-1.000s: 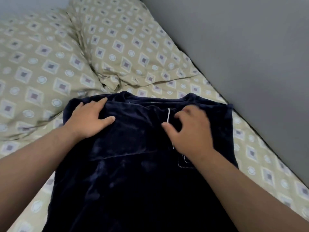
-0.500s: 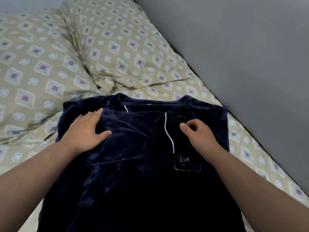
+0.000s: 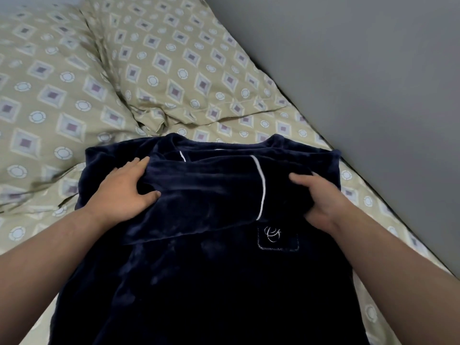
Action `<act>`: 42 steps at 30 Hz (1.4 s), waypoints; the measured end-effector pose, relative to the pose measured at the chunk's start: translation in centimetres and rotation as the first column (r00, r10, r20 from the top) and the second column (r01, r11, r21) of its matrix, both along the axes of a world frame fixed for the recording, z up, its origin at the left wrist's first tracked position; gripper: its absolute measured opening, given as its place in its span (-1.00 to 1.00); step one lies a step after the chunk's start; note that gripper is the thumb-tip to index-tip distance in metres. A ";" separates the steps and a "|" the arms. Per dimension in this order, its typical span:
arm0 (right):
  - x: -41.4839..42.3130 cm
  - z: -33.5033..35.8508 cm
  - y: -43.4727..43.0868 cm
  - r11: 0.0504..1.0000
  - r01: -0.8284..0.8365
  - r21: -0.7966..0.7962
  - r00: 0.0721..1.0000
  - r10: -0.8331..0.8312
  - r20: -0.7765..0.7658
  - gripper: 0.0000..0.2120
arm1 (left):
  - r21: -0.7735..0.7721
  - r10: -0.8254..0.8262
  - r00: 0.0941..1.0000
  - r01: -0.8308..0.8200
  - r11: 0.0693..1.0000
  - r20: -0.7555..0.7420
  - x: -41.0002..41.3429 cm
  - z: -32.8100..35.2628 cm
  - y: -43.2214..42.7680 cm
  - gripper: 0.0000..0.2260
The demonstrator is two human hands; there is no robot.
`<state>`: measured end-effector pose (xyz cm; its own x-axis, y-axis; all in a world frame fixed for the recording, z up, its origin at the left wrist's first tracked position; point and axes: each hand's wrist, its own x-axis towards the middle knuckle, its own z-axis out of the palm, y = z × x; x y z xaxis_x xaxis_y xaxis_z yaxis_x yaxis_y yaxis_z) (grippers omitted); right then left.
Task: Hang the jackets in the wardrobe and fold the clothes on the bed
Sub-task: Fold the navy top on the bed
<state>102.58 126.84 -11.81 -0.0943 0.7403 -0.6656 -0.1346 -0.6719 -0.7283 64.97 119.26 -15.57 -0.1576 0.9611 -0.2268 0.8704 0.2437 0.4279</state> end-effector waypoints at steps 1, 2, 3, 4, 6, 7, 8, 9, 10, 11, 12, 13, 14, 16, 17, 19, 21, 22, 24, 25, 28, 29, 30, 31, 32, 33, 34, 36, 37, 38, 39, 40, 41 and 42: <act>0.8 -0.2 0.1 0.998 0.059 0.011 0.998 -0.059 -0.012 -0.80 | 0.018 -0.003 1.000 0.003 1.000 0.007 0.1 0.0 -0.1 -0.22; 1.1 -0.5 0.1 0.998 0.053 0.038 0.998 -0.054 0.017 -0.81 | 0.051 -0.009 1.000 0.008 0.999 0.024 0.2 0.0 -0.2 -0.26; 0.9 -0.7 0.2 0.997 0.021 0.077 0.997 -0.026 0.072 -0.82 | 0.090 -0.017 0.999 0.012 0.996 0.048 0.1 0.0 -0.2 -0.33; 0.5 -0.8 0.1 0.990 -0.027 0.136 0.989 0.006 0.148 -0.82 | 0.126 -0.022 0.997 0.013 0.992 0.071 0.0 0.2 -0.2 -0.41; -0.7 -0.8 0.3 0.962 -0.129 0.239 0.953 0.053 0.299 -0.79 | 0.162 -0.007 1.000 0.002 0.987 0.030 -0.5 0.6 0.0 -0.46; -1.3 -0.7 0.4 0.955 -0.168 0.243 0.946 0.087 0.311 -0.80 | 0.162 0.010 0.997 0.002 0.987 -0.071 -0.8 0.7 0.2 -0.46; -1.7 -0.8 0.5 0.954 -0.205 0.219 0.947 0.137 0.289 -0.86 | 0.157 0.018 0.976 0.016 0.987 -0.216 -1.2 0.7 0.4 -0.48; -2.0 -0.9 0.6 0.955 -0.227 0.191 0.949 0.173 0.264 -0.89 | 0.146 0.016 0.933 0.039 0.989 -0.359 -1.5 0.9 0.7 -0.54; -2.0 -1.1 0.8 0.956 -0.229 0.182 0.946 0.175 0.274 -0.89 | 0.126 0.000 0.886 0.066 0.990 -0.464 -1.6 1.3 1.0 -0.60; -1.8 -1.4 1.0 0.956 -0.220 0.194 0.940 0.155 0.304 -0.84 | 0.118 -0.017 0.855 0.091 0.989 -0.519 -1.8 1.8 1.3 -0.65; -1.6 -1.7 1.2 0.955 -0.203 0.217 0.933 0.121 0.339 -0.77 | 0.136 -0.022 0.852 0.109 0.985 -0.524 -1.9 2.3 1.7 -0.68; -1.2 -1.8 1.4 0.955 -0.175 0.240 0.929 0.079 0.361 -0.68 | 0.173 -0.006 0.873 0.103 0.980 -0.487 -2.0 2.8 2.0 -0.71; -0.7 -1.7 1.5 0.954 -0.149 0.259 0.929 0.045 0.368 -0.61 | 0.225 0.028 0.904 0.076 0.971 -0.426 -1.9 3.4 2.2 -0.75; 0.8 -1.1 1.5 0.940 -0.130 0.316 0.920 -0.004 0.392 -0.55 | 0.333 0.082 0.944 0.031 0.942 -0.320 -1.2 4.6 2.9 -0.82; 1.7 -0.6 1.7 0.925 -0.128 0.357 0.907 -0.036 0.420 -0.53 | 0.375 0.090 0.951 0.028 0.927 -0.295 -0.7 5.1 3.4 -0.84; 3.2 0.4 2.3 0.892 -0.096 0.441 0.881 -0.129 0.454 -0.49 | 0.417 0.065 0.957 0.063 0.907 -0.284 1.0 5.6 5.0 -0.83; 4.3 0.4 3.0 0.894 -0.032 0.446 0.874 -0.192 0.446 -0.49 | 0.418 0.001 0.963 0.116 0.901 -0.269 3.1 5.4 6.9 -0.81; 4.7 0.0 3.1 0.914 -0.023 0.405 0.850 -0.195 0.489 -0.51 | 0.384 -0.025 0.965 0.128 0.914 -0.261 4.3 5.1 7.6 -0.80; 4.8 -1.2 2.7 0.960 -0.055 0.275 0.708 -0.156 0.689 -0.58 | 0.293 -0.033 0.964 0.113 0.949 -0.264 6.0 4.0 7.8 -0.71; 4.8 -1.8 2.3 0.976 -0.063 0.210 0.582 -0.135 0.802 -0.58 | 0.287 -0.018 0.959 0.103 0.952 -0.282 6.2 3.4 7.2 -0.64; 3.8 -2.5 0.3 0.912 -0.277 0.301 0.249 -0.234 0.940 -0.42 | 0.392 0.061 0.958 0.057 0.918 -0.282 6.3 2.1 2.9 -0.50; 3.3 -2.6 -0.2 0.814 -0.468 0.345 0.194 -0.286 0.938 -0.38 | 0.357 0.065 0.959 0.039 0.933 -0.274 6.1 1.6 1.4 -0.44; 2.9 -2.9 -0.3 0.691 -0.646 0.324 0.137 -0.312 0.940 -0.38 | 0.286 0.048 0.957 0.037 0.958 -0.286 5.8 0.8 0.3 -0.38; 2.6 -3.3 -0.1 0.584 -0.773 0.249 0.077 -0.303 0.950 -0.39 | 0.211 0.018 0.949 0.052 0.976 -0.316 5.3 0.1 -0.3 -0.33; 2.5 -3.7 0.2 0.531 -0.832 0.161 0.020 -0.262 0.965 -0.39 | 0.164 -0.012 0.938 0.073 0.984 -0.347 4.8 -0.4 -0.4 -0.30; 2.6 -4.1 0.5 0.535 -0.840 0.086 -0.029 -0.202 0.979 -0.38 | 0.158 -0.023 0.926 0.089 0.983 -0.377 4.1 -0.8 0.0 -0.28; 2.8 -4.6 0.9 0.563 -0.826 0.030 -0.066 -0.148 0.987 -0.36 | 0.173 -0.021 0.916 0.098 0.980 -0.402 3.4 -1.2 0.8 -0.28; 3.3 -6.2 1.0 0.606 -0.795 -0.020 -0.100 -0.098 0.990 -0.32 | 0.176 -0.006 0.918 0.083 0.981 -0.396 2.2 -2.0 2.3 -0.27; 3.4 -6.9 0.8 0.612 -0.791 -0.021 -0.101 -0.096 0.990 -0.31 | 0.160 0.003 0.933 0.059 0.985 -0.359 1.7 -2.7 2.6 -0.26; 3.4 -7.5 0.7 0.612 -0.791 -0.016 -0.100 -0.104 0.989 -0.30 | 0.149 0.014 0.947 0.036 0.988 -0.322 1.4 -3.4 2.8 -0.25; 3.3 -7.9 0.7 0.612 -0.791 -0.010 -0.098 -0.110 0.989 -0.29 | 0.153 0.025 0.953 0.022 0.988 -0.301 1.2 -4.0 2.8 -0.24; 3.3 -8.1 0.7 0.617 -0.787 -0.011 -0.096 -0.106 0.990 -0.29 | 0.158 0.028 0.956 0.019 0.987 -0.292 1.1 -4.5 2.8 -0.25; 3.3 -8.2 0.7 0.623 -0.782 -0.019 -0.096 -0.091 0.991 -0.29 | 0.157 0.025 0.957 0.021 0.987 -0.291 1.1 -4.7 2.8 -0.26; 3.2 -8.2 0.8 0.623 -0.781 -0.034 -0.100 -0.072 0.992 -0.28 | 0.149 0.024 0.956 0.021 0.989 -0.291 1.0 -4.7 2.9 -0.26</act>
<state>105.76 127.67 -19.97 -0.1589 0.9865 -0.0400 0.9871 0.1580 -0.0248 65.99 122.15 -20.27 -0.1964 0.9802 -0.0249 0.9622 0.1976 0.1873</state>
